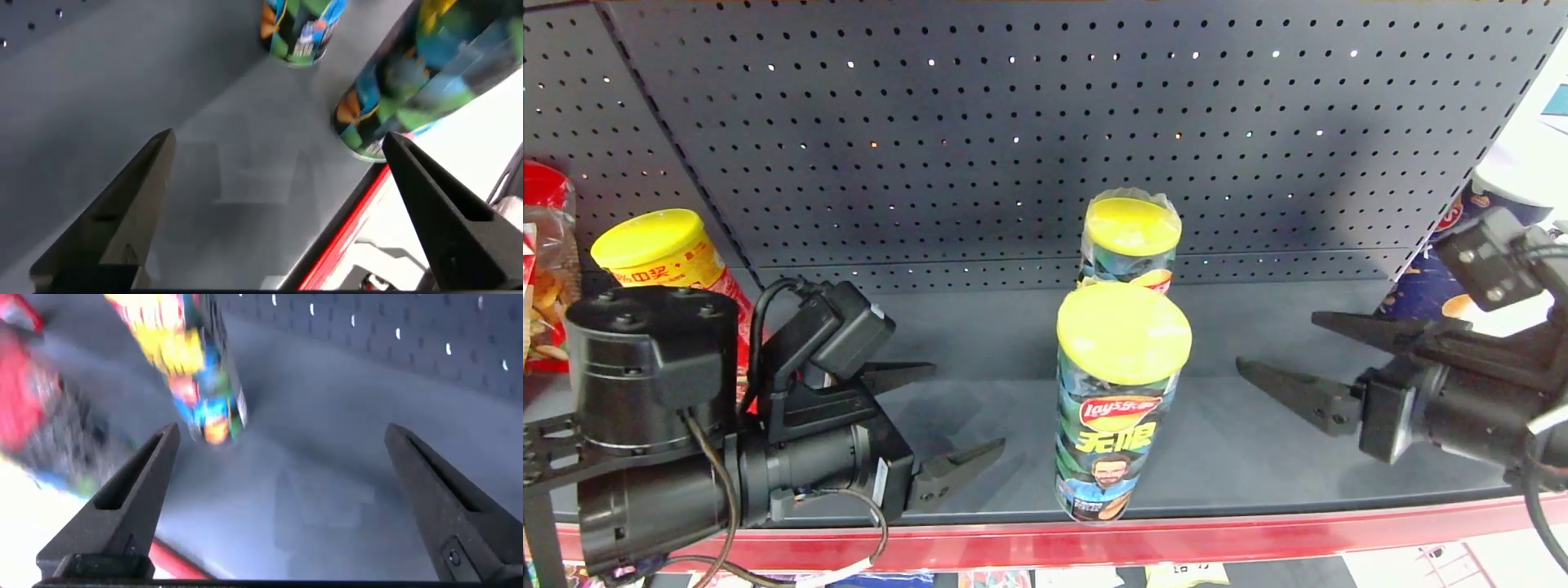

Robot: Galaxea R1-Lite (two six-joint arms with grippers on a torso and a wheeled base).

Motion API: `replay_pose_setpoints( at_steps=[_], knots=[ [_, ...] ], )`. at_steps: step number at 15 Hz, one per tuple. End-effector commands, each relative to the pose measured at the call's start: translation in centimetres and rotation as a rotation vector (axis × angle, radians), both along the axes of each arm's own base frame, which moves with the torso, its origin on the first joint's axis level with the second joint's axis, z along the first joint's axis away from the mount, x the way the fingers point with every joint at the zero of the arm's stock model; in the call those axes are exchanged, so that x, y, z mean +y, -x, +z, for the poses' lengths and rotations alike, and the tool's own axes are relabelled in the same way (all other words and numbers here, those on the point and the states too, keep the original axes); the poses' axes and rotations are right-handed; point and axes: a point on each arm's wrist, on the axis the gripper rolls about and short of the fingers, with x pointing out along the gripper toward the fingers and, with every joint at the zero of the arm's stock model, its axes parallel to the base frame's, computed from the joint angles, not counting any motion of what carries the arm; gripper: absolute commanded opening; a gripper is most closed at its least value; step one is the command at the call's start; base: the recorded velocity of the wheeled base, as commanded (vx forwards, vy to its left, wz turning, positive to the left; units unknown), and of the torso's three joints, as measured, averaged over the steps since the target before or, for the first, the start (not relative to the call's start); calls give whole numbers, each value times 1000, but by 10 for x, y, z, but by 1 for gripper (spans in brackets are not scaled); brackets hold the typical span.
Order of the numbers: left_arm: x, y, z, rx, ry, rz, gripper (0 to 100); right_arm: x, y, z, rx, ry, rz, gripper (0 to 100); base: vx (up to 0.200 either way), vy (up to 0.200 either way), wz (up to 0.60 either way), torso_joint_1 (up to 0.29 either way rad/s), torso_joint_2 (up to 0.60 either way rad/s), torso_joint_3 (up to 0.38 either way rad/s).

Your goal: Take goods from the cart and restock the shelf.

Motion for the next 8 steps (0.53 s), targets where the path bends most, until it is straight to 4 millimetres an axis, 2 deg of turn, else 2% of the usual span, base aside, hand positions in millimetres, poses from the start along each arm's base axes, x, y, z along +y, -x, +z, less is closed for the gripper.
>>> replay_pose_setpoints(
  at_steps=[1,4,8],
  knots=[
    [-3,-4,-11,34,-29,3,100,-19,30,-12,-19,17,24,100,0,0,0,0,0,0],
    [-7,-10,-20,8,-108,-24,100,-27,41,-15,-40,17,31,100,0,0,0,0,0,0],
    [-10,-14,-30,-2,-167,-52,100,-29,43,-14,-47,13,25,100,0,0,0,0,0,0]
  ],
)
